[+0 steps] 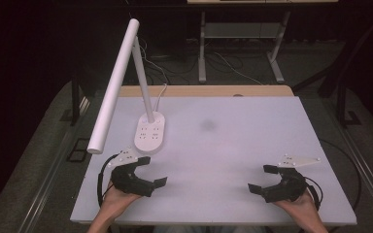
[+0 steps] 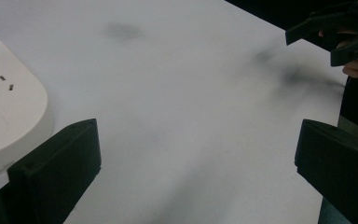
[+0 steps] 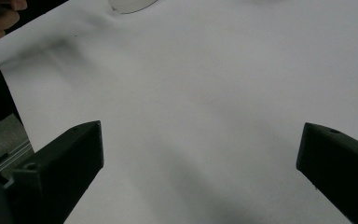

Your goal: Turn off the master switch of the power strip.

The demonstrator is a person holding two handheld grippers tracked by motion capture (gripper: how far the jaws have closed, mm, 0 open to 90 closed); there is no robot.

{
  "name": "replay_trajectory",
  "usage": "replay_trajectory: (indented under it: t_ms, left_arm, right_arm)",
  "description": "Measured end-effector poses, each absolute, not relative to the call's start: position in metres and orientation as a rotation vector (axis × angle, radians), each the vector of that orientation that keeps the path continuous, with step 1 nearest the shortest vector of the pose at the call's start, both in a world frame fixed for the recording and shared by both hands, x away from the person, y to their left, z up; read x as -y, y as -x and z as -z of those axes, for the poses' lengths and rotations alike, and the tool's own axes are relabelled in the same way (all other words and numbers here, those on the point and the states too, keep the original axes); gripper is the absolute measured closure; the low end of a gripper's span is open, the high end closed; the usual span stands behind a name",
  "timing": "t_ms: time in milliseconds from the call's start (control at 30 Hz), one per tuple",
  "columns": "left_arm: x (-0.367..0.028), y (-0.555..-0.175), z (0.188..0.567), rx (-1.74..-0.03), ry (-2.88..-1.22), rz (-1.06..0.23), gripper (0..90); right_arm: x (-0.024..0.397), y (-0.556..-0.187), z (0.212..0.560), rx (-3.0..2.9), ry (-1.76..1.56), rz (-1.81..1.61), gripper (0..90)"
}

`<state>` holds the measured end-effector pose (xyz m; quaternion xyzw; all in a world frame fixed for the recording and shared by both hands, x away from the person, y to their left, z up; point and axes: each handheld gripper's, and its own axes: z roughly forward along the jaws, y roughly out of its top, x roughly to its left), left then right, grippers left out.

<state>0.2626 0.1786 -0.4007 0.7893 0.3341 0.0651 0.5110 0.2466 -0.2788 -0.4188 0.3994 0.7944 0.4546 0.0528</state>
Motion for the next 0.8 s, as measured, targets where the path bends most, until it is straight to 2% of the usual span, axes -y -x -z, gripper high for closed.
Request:
replay_trajectory:
  t_ms: [800]
  left_arm:
    - [-0.197,-0.287,0.381,-0.824,-1.94,-0.158,0.0]
  right_arm:
    - [0.281,-0.247,0.42,-2.408,-1.215,-1.372,0.0]
